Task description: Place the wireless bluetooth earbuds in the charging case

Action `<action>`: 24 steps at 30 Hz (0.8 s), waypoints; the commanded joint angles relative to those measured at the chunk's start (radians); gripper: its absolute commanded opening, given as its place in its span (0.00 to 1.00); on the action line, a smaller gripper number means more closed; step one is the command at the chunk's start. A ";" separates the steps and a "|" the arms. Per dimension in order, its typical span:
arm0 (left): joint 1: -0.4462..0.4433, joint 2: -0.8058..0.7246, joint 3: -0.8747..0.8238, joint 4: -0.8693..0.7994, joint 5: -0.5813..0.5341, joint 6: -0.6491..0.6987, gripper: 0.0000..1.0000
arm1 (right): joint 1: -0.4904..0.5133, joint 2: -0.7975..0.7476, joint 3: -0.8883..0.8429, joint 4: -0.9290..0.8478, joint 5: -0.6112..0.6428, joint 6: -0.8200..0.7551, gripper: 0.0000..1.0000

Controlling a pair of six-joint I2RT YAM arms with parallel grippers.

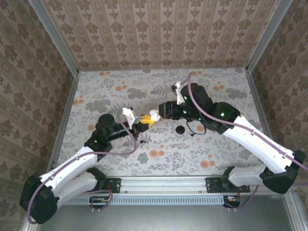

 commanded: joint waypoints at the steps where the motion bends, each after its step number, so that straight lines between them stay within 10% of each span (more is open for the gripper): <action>1: -0.004 -0.002 0.041 -0.007 -0.007 0.007 0.00 | 0.025 0.036 0.026 -0.067 0.033 0.031 0.49; 24: -0.003 0.010 0.053 -0.011 0.007 0.010 0.00 | 0.051 0.182 0.126 -0.118 0.012 -0.043 0.21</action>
